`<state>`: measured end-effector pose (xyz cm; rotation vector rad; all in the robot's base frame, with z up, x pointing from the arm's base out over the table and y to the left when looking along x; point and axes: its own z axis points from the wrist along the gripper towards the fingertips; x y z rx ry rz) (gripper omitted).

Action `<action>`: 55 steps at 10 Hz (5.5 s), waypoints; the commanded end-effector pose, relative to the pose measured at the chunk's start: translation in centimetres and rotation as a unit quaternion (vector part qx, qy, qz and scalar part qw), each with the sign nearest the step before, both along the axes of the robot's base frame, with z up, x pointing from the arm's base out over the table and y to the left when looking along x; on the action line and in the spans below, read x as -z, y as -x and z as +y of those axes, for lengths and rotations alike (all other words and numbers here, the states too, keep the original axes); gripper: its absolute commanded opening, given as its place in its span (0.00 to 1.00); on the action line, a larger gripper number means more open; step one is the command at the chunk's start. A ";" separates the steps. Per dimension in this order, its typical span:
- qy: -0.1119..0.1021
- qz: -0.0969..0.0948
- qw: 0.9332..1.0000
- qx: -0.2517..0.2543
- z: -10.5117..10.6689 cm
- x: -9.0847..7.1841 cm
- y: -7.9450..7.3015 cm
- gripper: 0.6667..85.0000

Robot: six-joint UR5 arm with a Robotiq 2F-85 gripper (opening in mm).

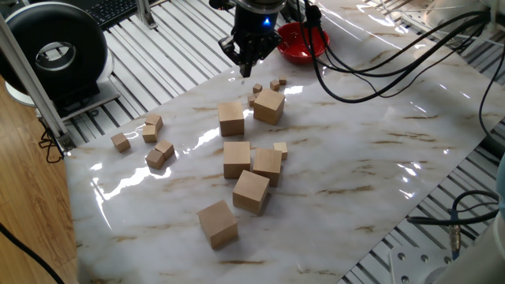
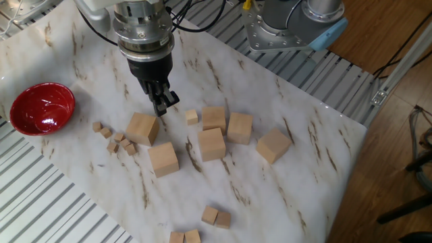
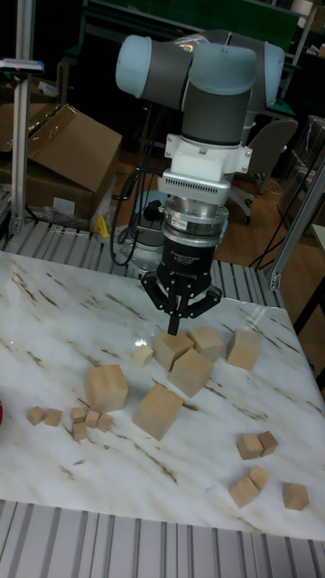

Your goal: Pick up one small block

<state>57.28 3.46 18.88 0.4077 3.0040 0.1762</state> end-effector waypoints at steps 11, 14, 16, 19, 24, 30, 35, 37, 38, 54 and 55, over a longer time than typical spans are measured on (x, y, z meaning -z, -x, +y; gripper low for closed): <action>0.013 -0.013 0.996 -0.092 0.0 -0.2 -0.2 0.00; 0.084 -0.034 0.989 -0.113 -3.4 -0.4 -1.7 0.00; 0.081 -0.041 0.990 -0.107 -3.2 -0.4 -2.0 0.00; 0.079 -0.022 0.994 -0.077 -3.5 -0.3 -1.1 0.00; 0.069 -0.023 0.995 -0.071 -3.0 -0.2 -1.1 0.00; 0.103 -0.001 0.977 -0.184 -5.3 1.9 -5.0 0.00; 0.125 -0.008 0.922 -0.366 -8.3 5.6 -10.2 0.00; 0.106 -0.019 0.864 -0.492 -6.1 8.3 -8.9 0.00; 0.107 -0.022 0.834 -0.541 -5.6 9.9 -7.9 0.00; 0.087 -0.022 0.776 -0.625 -7.3 15.5 -8.2 0.55; 0.085 -0.021 0.775 -0.626 -7.4 15.5 -8.1 0.54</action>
